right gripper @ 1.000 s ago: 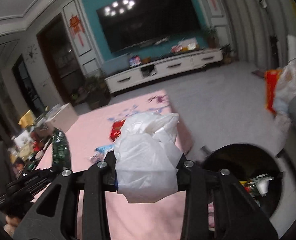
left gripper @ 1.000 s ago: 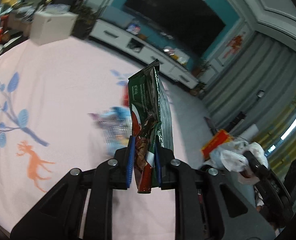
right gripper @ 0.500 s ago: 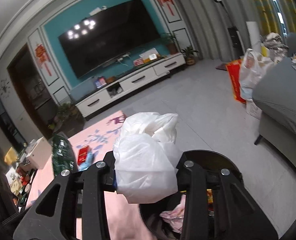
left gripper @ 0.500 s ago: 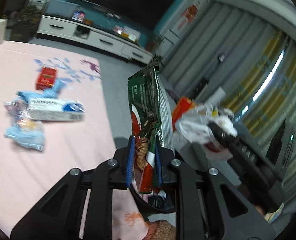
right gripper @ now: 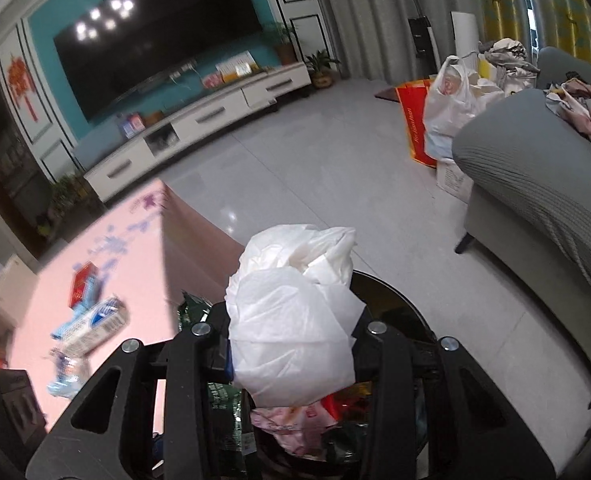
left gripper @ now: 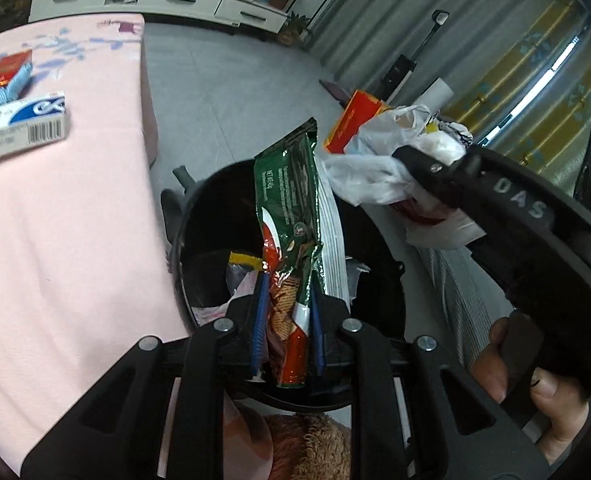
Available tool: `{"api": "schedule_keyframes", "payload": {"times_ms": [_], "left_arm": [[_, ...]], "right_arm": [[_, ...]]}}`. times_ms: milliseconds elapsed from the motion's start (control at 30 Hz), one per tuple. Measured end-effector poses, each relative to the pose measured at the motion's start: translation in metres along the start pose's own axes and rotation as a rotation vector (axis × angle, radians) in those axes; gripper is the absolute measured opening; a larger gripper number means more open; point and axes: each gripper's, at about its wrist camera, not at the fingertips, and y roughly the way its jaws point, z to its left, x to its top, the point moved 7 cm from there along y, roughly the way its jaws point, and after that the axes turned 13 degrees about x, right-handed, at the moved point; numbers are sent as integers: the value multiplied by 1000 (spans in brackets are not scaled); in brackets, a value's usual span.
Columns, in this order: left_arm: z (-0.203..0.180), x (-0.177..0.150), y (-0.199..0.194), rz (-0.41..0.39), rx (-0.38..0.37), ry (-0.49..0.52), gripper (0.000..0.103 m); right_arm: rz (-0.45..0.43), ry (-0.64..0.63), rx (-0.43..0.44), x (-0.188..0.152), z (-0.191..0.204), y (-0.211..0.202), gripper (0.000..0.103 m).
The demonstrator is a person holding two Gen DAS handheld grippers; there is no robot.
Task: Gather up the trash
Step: 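Open the left tool to drop the packet while the right tool releases the bag into the bin, then move both tools back over the remaining trash on the table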
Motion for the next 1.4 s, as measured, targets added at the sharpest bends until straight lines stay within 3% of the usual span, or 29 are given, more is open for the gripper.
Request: {"api": "schedule_keyframes", "payload": {"times_ms": [300, 367, 400, 467, 533, 600, 733, 800, 1033, 1200, 1333, 1400], "left_arm": [[-2, -5, 25, 76, -8, -12, 24], [-1, -6, 27, 87, -12, -17, 25], [-1, -6, 27, 88, -13, -14, 29], [-2, -4, 24, 77, -8, -4, 43], [-5, -2, 19, 55, 0, 0, 69], [-3, 1, 10, 31, 6, -3, 81], [11, 9, -13, -18, 38, -11, 94], [25, 15, -30, -59, 82, -21, 99], [84, 47, -94, -202, 215, -53, 100], [149, 67, -131, -308, 369, -101, 100], [206, 65, -141, -340, 459, -174, 100], [233, 62, -138, -317, 510, -210, 100]], "right_arm": [[121, -16, -64, -16, -13, 31, 37], [145, -27, -94, -19, -15, 34, 42], [151, -36, -113, -20, -17, 34, 44], [148, -41, -132, -19, -19, 32, 59], [127, -29, -124, -15, -20, 26, 71], [98, -20, -117, -11, -19, 19, 82], [32, -4, -95, -3, -15, 5, 96], [-6, 3, -74, 3, -11, -1, 97], [-128, 16, -15, 16, 10, -18, 100], [-192, -31, 12, 20, 36, -20, 99], [-194, -34, 100, 15, 61, -11, 100], [-164, -50, 145, 9, 75, 0, 100]]}}
